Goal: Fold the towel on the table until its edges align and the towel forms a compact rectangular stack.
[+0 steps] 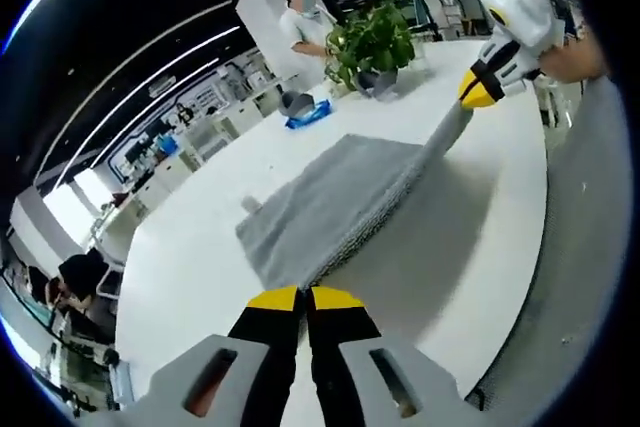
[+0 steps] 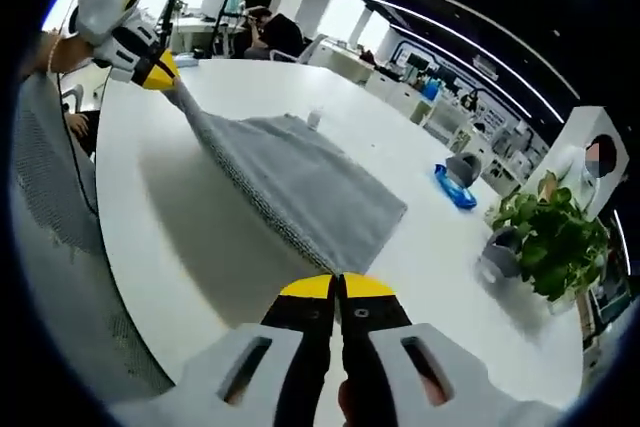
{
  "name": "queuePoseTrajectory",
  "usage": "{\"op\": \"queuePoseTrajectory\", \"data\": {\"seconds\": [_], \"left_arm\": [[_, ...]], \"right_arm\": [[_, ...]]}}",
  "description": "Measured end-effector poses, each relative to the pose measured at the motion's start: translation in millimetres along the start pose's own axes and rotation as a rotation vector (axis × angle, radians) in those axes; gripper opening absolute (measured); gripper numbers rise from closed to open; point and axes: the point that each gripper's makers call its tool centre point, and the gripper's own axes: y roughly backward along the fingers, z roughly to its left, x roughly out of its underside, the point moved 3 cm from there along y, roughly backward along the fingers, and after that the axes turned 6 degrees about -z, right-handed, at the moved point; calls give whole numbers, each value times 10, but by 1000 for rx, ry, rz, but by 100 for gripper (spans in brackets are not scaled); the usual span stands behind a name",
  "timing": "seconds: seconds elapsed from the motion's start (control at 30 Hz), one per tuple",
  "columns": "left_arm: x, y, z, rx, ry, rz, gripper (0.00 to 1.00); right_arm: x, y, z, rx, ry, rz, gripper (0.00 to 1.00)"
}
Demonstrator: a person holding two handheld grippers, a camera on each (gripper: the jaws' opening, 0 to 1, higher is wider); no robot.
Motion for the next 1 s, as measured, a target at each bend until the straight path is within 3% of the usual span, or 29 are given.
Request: {"op": "queuePoseTrajectory", "data": {"seconds": [0.23, 0.7, 0.87, 1.0], "left_arm": [[-198, 219, -6, 0, 55, -45, 3], [-449, 577, 31, -27, 74, -93, 3], [-531, 603, 72, -44, 66, -102, 3], [-590, 499, 141, -55, 71, -109, 3]], "right_arm": [[-165, 241, -56, 29, -95, -62, 0], [-478, 643, -62, 33, -127, -134, 0], [-554, 675, -79, 38, -135, -151, 0], [-552, 591, -128, 42, -148, -143, 0]]}}
